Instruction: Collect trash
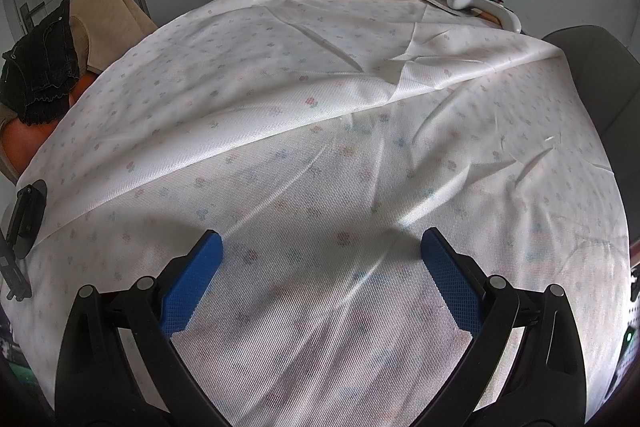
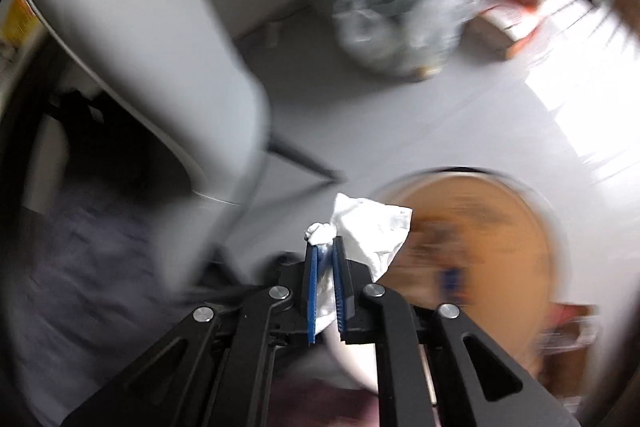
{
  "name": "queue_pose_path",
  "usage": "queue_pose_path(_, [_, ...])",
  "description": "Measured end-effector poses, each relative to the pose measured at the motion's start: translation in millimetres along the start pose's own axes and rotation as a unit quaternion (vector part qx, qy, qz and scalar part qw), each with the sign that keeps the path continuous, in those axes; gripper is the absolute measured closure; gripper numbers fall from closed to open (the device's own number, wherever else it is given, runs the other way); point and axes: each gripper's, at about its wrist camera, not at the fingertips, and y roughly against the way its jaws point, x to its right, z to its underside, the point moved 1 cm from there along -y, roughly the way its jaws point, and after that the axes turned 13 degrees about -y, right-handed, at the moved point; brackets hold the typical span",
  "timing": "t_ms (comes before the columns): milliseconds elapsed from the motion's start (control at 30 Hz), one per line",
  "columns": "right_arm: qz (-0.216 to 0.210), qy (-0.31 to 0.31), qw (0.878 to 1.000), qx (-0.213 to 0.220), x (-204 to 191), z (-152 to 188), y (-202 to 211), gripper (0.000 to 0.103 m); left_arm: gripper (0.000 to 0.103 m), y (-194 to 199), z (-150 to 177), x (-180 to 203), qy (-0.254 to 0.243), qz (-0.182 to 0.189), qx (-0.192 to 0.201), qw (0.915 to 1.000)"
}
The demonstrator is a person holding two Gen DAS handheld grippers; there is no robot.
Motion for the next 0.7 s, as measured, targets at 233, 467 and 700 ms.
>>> queue_pose_path(233, [0.063, 0.029, 0.997, 0.029, 40.1, 7.3, 17.2, 0.021, 0.004, 0.0, -0.2, -0.2, 0.000, 0.000, 0.000, 1.0000])
queue_pose_path(467, [0.016, 0.111, 0.975, 0.193, -36.4, 24.7, 122.6, 0.007, 0.004, 0.0, -0.3, -0.3, 0.000, 0.000, 0.000, 1.0000])
queue_pose_path(700, [-0.194, 0.343, 0.904, 0.168, -211.2, 131.3, 234.2, 0.007, 0.004, 0.1, 0.0, 0.0, 0.000, 0.000, 0.000, 1.0000])
